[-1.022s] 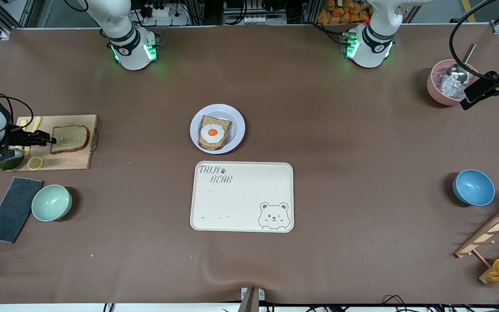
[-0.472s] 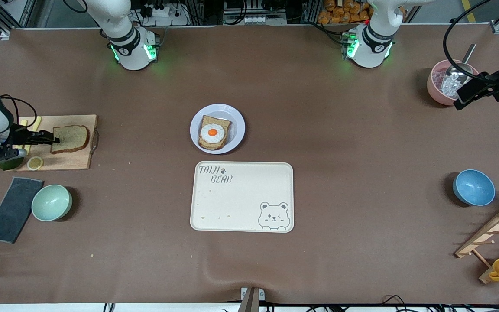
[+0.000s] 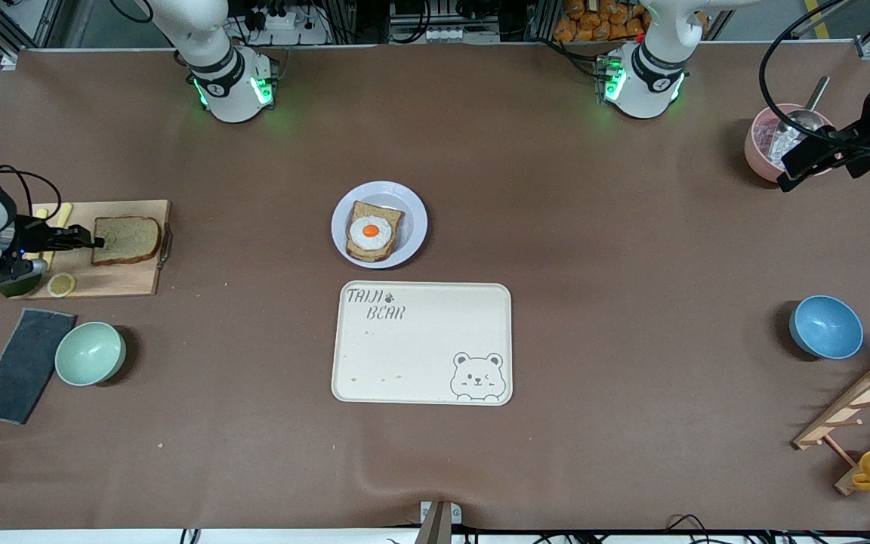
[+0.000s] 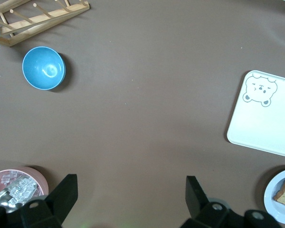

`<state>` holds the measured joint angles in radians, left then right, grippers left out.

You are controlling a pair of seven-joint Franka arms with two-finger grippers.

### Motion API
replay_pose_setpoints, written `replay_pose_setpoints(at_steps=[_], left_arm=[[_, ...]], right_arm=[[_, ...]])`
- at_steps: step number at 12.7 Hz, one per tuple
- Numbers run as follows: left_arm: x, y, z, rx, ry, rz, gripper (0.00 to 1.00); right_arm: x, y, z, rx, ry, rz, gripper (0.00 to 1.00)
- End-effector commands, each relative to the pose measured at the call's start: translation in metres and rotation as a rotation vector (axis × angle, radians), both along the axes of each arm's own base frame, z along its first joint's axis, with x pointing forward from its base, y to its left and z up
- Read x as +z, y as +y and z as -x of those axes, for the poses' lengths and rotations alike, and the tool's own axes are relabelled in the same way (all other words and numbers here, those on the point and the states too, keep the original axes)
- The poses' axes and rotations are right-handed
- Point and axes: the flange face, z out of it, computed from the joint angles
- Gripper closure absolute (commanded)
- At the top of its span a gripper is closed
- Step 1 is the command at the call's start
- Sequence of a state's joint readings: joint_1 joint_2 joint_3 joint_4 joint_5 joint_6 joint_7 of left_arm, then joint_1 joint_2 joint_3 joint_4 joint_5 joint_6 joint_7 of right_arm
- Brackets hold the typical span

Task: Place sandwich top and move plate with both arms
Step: 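Grasp the bread slice edge with the right gripper and lift it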

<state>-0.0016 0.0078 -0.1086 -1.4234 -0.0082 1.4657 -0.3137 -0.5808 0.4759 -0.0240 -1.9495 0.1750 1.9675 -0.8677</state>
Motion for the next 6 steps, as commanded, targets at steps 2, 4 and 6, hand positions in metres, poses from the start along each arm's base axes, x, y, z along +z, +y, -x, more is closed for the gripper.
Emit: replay_pose_setpoints(at_steps=[2,4,6], left_arm=[[0.002,-0.001,0.000,0.015,-0.010,0.010,0.00],[-0.004,0.000,-0.004,0.017,0.000,0.007,0.00],[-0.007,-0.005,-0.006,0.011,0.006,0.013,0.00]], right_arm=[[0.037,0.017,-0.026,0.053,0.014,-0.042,1.00],[0.055,0.040,-0.043,0.059,0.065,-0.058,1.00],[0.071,0.063,-0.055,0.034,0.140,-0.076,1.00]])
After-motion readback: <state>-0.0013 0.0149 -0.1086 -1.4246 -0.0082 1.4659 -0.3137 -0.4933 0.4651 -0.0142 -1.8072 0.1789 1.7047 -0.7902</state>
